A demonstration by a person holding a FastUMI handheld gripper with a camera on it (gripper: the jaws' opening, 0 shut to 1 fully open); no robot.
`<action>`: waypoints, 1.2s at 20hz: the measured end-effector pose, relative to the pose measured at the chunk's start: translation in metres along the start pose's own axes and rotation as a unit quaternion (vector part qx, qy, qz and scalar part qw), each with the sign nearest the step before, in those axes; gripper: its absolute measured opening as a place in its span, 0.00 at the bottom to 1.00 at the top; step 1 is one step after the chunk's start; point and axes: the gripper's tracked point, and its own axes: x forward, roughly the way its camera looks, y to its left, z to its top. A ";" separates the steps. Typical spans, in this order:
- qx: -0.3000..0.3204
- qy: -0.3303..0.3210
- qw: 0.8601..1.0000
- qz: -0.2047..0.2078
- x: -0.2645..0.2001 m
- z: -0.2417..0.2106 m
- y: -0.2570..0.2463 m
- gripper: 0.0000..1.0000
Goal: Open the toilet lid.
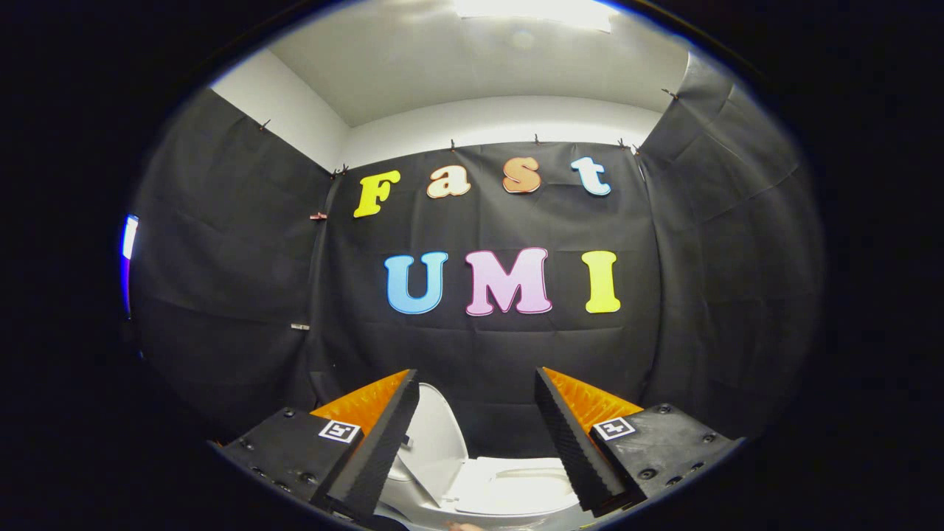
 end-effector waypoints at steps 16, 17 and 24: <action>-0.015 0.009 1.000 -0.006 -0.004 -0.002 -0.007 0.99; -0.015 0.010 1.000 -0.006 -0.004 -0.003 -0.008 0.99; -0.012 0.014 1.000 -0.008 -0.005 -0.003 -0.010 0.99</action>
